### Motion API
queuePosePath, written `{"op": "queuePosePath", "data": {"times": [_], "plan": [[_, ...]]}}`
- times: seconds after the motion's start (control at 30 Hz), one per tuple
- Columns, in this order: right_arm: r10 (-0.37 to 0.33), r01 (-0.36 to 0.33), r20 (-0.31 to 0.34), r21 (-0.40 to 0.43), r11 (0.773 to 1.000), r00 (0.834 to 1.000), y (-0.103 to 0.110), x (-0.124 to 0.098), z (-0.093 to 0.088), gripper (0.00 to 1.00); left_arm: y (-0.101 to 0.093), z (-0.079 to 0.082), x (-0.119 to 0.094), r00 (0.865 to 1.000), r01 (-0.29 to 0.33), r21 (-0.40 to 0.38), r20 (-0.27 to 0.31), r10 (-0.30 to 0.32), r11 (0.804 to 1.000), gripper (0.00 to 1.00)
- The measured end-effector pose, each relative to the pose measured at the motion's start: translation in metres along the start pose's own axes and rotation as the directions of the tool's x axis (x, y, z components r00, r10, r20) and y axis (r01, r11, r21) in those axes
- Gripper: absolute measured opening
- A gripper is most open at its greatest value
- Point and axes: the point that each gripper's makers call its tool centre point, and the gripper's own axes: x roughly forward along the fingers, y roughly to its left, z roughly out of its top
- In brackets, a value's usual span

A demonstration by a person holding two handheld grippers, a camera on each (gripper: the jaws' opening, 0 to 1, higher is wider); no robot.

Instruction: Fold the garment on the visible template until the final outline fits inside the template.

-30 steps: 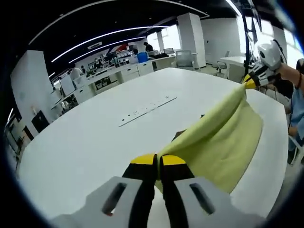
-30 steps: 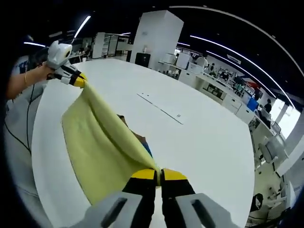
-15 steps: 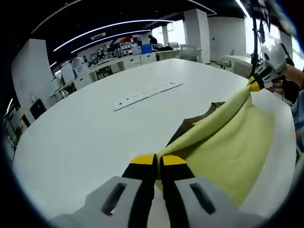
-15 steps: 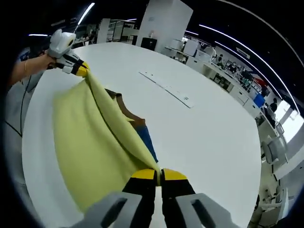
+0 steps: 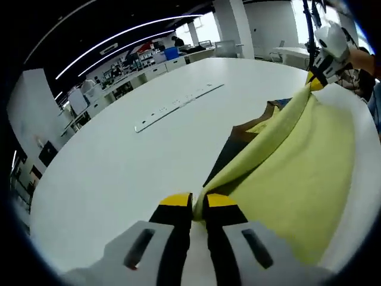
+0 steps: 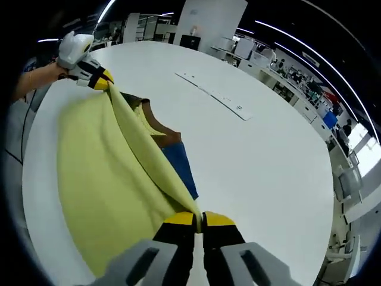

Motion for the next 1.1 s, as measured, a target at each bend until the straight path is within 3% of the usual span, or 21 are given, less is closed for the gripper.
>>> {"op": "queuePosePath", "data": {"times": [0.27,0.4,0.53,0.7,0.87,1.1], "plan": [[-0.005,0.005,0.011,0.048,0.999,1.000,-0.008,0.003,-0.002,0.06,0.016,-0.009,-0.001,0.999,-0.032,-0.018,-0.006,0.032,0.999,0.14],[-0.022,0.020,0.022,0.055,0.998,1.000,-0.013,-0.001,-0.001,0.11,0.019,-0.007,-0.007,0.999,-0.018,-0.060,0.029,0.020,0.998,0.18],[0.002,-0.004,0.053,0.039,0.999,0.999,-0.007,-0.006,0.005,0.24,0.014,-0.005,-0.010,0.998,0.009,-0.036,0.055,-0.007,0.999,0.26],[0.023,-0.022,0.073,-0.016,1.000,0.997,0.003,-0.004,0.009,0.25,-0.002,-0.001,-0.009,0.995,0.070,0.000,0.075,-0.070,0.998,0.31],[0.043,-0.040,0.082,-0.037,0.999,0.996,0.013,0.005,0.011,0.23,-0.011,0.000,0.000,0.996,0.071,0.118,0.039,-0.076,0.990,0.27],[0.022,-0.020,0.056,-0.025,0.999,0.998,0.006,0.012,0.003,0.14,-0.010,0.001,0.010,0.994,0.097,0.078,0.040,-0.100,0.992,0.15]]}}
